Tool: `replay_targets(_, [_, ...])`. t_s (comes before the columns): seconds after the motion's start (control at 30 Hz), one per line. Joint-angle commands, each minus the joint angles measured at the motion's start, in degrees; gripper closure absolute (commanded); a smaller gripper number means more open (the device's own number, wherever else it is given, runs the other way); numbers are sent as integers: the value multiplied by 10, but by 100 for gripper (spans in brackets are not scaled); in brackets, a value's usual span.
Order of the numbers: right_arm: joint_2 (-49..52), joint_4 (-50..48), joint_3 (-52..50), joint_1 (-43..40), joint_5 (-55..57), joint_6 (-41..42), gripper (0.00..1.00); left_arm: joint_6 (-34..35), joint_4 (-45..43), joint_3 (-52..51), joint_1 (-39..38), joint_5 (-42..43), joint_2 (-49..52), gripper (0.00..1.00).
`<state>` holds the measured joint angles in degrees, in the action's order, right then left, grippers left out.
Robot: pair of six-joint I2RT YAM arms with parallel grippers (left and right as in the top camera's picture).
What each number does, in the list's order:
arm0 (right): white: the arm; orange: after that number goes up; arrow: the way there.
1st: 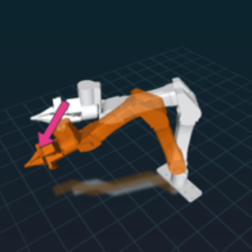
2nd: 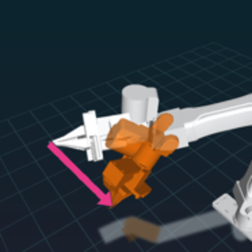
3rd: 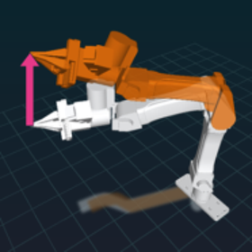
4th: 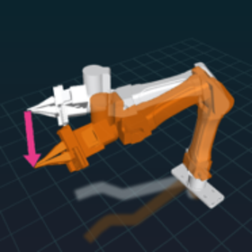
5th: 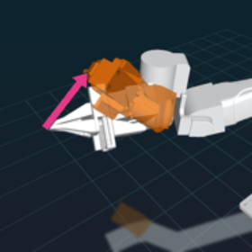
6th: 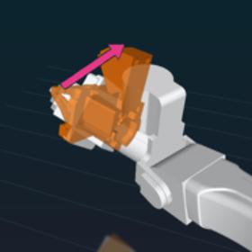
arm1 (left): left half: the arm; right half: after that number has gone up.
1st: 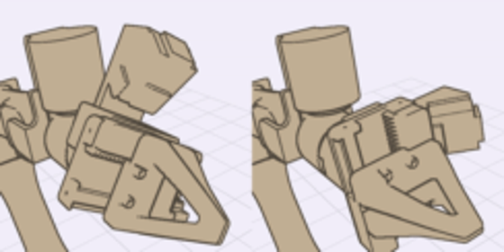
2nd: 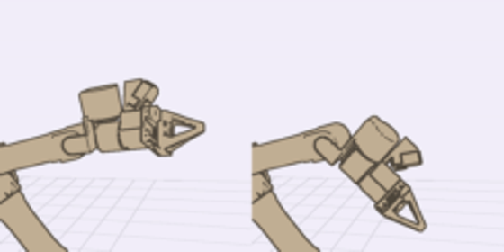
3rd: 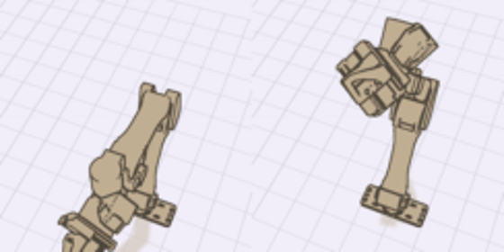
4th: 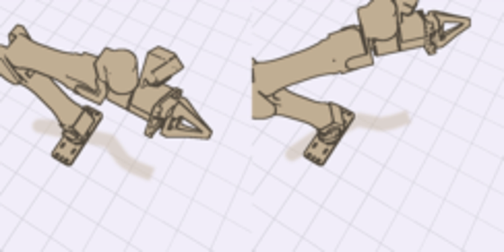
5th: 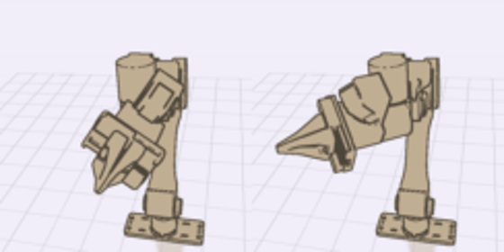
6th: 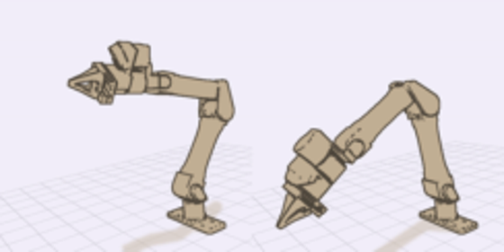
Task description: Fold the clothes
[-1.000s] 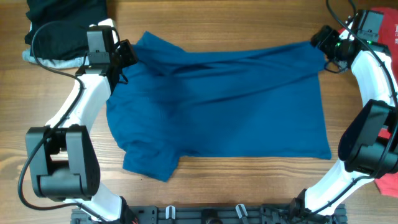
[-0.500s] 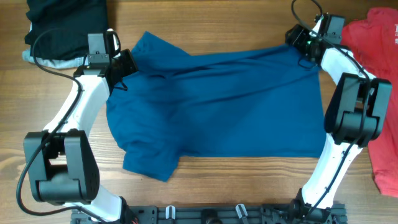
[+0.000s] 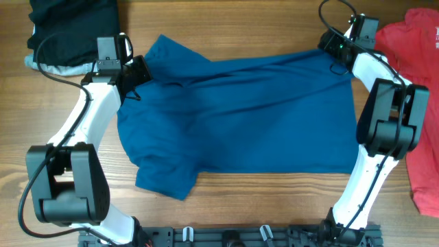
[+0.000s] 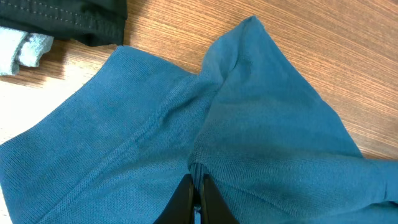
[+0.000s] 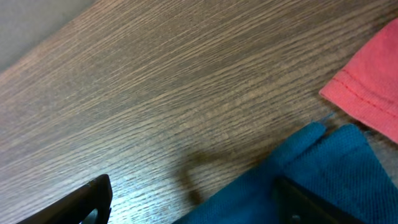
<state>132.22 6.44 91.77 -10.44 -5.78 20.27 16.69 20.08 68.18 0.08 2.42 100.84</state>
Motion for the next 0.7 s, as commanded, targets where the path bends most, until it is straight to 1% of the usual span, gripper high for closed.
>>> replay_targets(0.0, [41,5,9,-2,36,-23,17,5,2,5,5,-6,-14,96])
replay_targets(0.03, [45,5,9,-2,43,-24,19,5,1,5,5,-6,-14,96])
replay_targets(0.07, [49,5,9,-2,48,-28,24,5,2,5,5,-6,-14,96])
replay_targets(0.13, [53,12,9,-2,61,-38,40,5,2,5,5,-6,-14,96])
replay_targets(0.2, [56,19,9,3,95,-42,53,5,2,5,5,-6,-14,96])
replay_targets(0.23, [57,19,9,4,95,-50,56,5,2,5,5,-5,-14,96])
replay_targets(0.27, [57,19,9,7,95,-51,63,5,2,5,5,-6,-14,96])
replay_targets(0.33, [57,17,9,10,95,-51,73,5,2,5,5,-5,-14,96])
replay_targets(0.4, [57,15,9,13,95,-50,86,5,2,5,5,-6,-14,96])
replay_targets(0.43, [57,15,9,13,95,-45,90,5,2,5,5,-6,-14,96])
replay_targets(0.53, [57,17,9,13,95,-36,96,5,2,5,5,-6,-14,96])
replay_targets(0.67, [54,17,10,13,95,-19,96,5,2,5,5,-6,-14,96])
